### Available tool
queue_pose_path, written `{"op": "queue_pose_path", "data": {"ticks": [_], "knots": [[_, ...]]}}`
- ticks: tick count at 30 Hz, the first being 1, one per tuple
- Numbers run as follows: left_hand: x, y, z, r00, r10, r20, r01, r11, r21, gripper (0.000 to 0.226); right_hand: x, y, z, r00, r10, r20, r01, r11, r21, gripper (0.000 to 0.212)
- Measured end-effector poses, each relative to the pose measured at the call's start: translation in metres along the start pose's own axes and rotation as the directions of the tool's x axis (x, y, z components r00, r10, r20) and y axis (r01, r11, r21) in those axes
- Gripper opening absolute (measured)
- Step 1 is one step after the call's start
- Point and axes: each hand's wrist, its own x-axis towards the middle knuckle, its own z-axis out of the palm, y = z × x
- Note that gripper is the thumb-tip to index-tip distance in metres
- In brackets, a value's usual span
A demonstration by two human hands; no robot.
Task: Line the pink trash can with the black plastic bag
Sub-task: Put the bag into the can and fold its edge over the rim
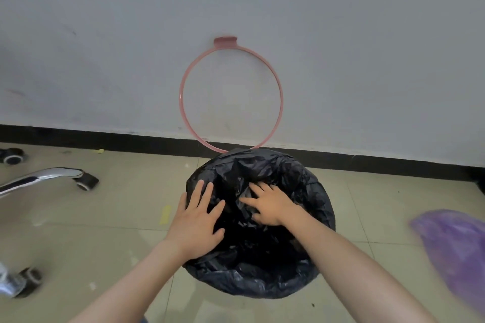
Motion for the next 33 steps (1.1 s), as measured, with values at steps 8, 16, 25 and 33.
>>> {"op": "queue_pose_path", "data": {"ticks": [8,16,25,33], "knots": [[0.035,0.022,-0.023,0.947,0.303,-0.109,-0.257,0.914,0.315,0.055,-0.032,0.013,-0.009,0.978,0.057,0.200,-0.071,0.996,0.062,0.046],[0.081,0.015,-0.022,0.979,0.040,-0.201,0.013,0.966,0.258,0.073,-0.020,0.026,0.008,0.980,0.113,0.163,-0.014,0.858,-0.513,0.060],[0.100,0.007,-0.038,0.965,-0.144,-0.218,0.114,0.983,-0.145,0.053,-0.015,0.019,-0.017,0.927,-0.187,-0.324,0.013,0.881,-0.472,0.024],[0.109,-0.002,-0.046,0.969,-0.224,-0.100,0.153,0.871,-0.466,0.042,-0.006,0.058,-0.024,0.952,0.257,-0.168,-0.268,0.962,-0.049,0.079]]}}
